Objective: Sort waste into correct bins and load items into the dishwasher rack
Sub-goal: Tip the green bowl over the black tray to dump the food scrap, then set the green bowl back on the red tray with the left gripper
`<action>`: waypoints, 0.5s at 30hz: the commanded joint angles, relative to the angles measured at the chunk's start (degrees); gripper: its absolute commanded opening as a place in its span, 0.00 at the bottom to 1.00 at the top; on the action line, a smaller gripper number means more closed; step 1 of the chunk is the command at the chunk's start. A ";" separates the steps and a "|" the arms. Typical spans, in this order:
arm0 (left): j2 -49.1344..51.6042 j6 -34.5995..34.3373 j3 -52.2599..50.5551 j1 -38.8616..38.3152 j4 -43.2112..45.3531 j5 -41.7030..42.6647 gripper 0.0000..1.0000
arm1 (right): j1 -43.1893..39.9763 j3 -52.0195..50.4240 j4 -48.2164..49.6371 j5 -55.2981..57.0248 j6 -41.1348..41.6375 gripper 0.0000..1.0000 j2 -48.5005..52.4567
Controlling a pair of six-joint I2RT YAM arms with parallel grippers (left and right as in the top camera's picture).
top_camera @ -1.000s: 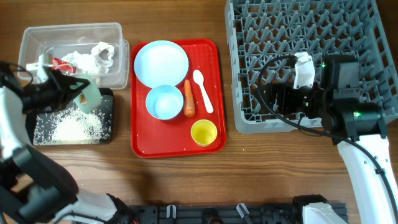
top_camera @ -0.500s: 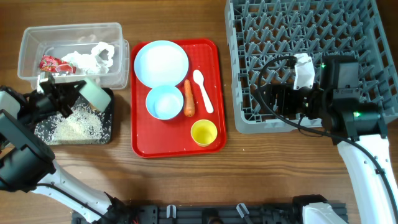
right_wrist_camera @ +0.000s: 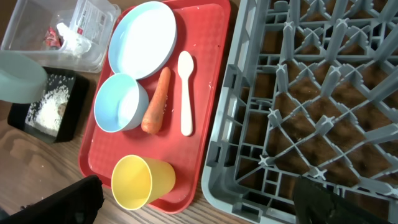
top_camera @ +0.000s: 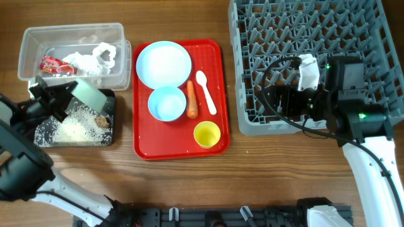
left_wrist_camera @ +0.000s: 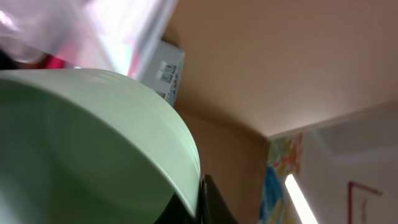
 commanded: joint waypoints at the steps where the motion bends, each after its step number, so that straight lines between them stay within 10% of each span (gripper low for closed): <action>1: -12.76 3.63 0.31 -2.19 -1.18 0.35 0.04 | 0.17 0.90 0.15 0.17 0.17 1.00 0.13; 6: -29.18 2.14 0.28 -8.79 -0.44 -19.37 0.04 | 0.17 0.90 0.35 0.17 0.20 1.00 0.13; 11: -38.05 -15.23 0.15 -19.30 -0.46 -54.18 0.04 | 0.17 0.90 0.96 0.17 0.20 1.00 0.13; 15: -39.21 -25.81 -2.64 -28.74 0.96 -64.35 0.04 | 0.17 0.90 1.22 0.17 0.20 1.00 0.13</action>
